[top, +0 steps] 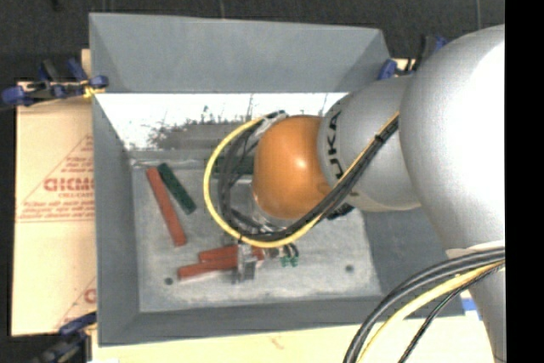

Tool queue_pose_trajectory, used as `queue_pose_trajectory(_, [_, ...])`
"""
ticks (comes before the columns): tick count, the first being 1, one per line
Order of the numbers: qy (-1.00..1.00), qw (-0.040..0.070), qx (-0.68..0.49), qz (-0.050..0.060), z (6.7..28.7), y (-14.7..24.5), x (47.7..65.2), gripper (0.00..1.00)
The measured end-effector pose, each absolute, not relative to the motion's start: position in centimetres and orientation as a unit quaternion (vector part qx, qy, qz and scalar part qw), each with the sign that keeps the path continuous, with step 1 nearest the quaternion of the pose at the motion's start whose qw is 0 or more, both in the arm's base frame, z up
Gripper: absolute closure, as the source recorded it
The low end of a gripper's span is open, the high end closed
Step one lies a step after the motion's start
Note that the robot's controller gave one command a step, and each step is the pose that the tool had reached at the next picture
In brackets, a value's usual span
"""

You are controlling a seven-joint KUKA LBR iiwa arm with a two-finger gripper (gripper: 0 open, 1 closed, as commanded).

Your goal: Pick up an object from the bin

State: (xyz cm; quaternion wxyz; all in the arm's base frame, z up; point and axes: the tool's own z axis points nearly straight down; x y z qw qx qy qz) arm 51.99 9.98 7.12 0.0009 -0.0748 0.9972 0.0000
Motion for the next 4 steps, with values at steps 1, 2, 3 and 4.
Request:
queue_pose_trajectory(1, [0.997, 0.001, -0.074, 0.000, 7.1, 10.0, 52.0, 1.00])
queue_pose_trajectory(2, [0.996, 0.001, -0.090, 0.000, 14.6, 11.6, 54.5, 1.00])
queue_pose_trajectory(3, [0.996, 0.001, -0.089, 0.000, 14.6, 11.6, 54.5, 1.00])
queue_pose_trajectory(4, [0.996, 0.002, -0.087, 0.000, 25.9, 11.6, 53.9, 1.00])
